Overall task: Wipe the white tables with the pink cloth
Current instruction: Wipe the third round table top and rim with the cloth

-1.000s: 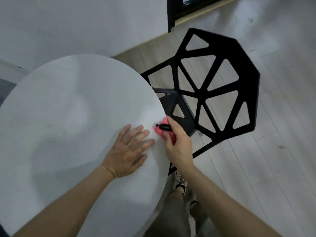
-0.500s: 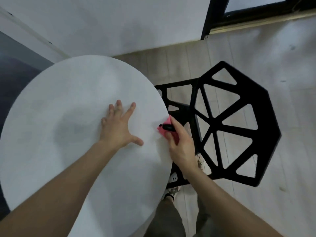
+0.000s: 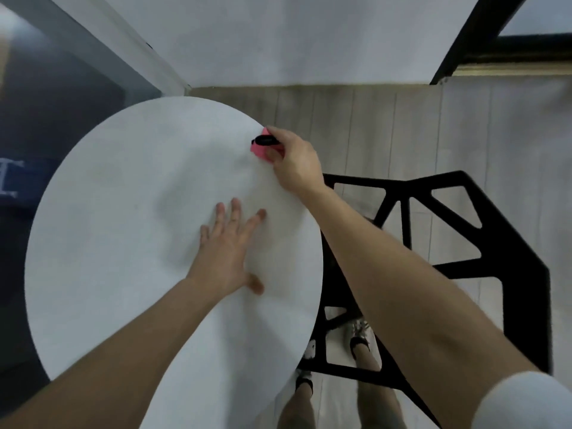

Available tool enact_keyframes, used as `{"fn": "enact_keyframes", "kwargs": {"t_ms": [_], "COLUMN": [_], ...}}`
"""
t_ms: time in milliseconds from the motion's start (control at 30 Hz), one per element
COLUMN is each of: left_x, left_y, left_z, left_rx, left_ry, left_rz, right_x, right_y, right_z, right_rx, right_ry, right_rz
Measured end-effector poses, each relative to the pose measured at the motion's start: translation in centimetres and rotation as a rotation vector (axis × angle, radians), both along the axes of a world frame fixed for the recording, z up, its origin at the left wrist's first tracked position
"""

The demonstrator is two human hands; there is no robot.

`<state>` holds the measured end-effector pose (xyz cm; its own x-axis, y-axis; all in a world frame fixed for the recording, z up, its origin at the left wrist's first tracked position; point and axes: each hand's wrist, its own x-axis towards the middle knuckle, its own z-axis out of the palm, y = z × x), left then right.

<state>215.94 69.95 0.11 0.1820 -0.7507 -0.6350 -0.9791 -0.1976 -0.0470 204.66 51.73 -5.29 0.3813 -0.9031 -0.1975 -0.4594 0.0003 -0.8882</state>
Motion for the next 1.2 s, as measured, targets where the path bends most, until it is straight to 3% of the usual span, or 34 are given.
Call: {"fn": "enact_keyframes", "kwargs": {"t_ms": [133, 267, 467, 667, 767, 867, 1033, 1200], "left_x": [-0.2, -0.4, -0.1, 0.6, 3.0, 5.9, 10.3, 14.4], "left_y": [0.0, 0.0, 0.3, 7.6, 13.8, 18.7, 22.6, 25.4], "left_z": [0.1, 0.3, 0.6, 1.4, 0.9, 0.7, 1.6, 2.7], "left_rx": [-0.002, -0.003, -0.033, -0.357, -0.48, -0.436, -0.222, -0.091], "left_ry": [0.001, 0.019, 0.067, 0.032, 0.043, 0.023, -0.004, -0.012], "left_rz": [0.01, 0.02, 0.04, 0.126, 0.222, 0.285, 0.321, 0.427], "right_x": [-5.0, -8.5, -9.1, -6.5, -4.7, -4.2, -0.7, 1.2], "right_y": [6.8, 10.1, 9.5, 11.8, 17.1, 23.6, 22.8, 24.5], "right_z": [-0.9, -1.3, 1.8, 7.2, 7.6, 4.9, 2.6, -0.6], "right_rx": [0.014, -0.055, -0.459, -0.592, -0.643, -0.451, -0.478, -0.448], "right_ry": [-0.027, 0.138, 0.417, 0.415, 0.332, 0.404, 0.504, 0.803], "right_rz": [-0.055, 0.032, 0.092, 0.017, 0.155, 0.472, 0.256, 0.318]}}
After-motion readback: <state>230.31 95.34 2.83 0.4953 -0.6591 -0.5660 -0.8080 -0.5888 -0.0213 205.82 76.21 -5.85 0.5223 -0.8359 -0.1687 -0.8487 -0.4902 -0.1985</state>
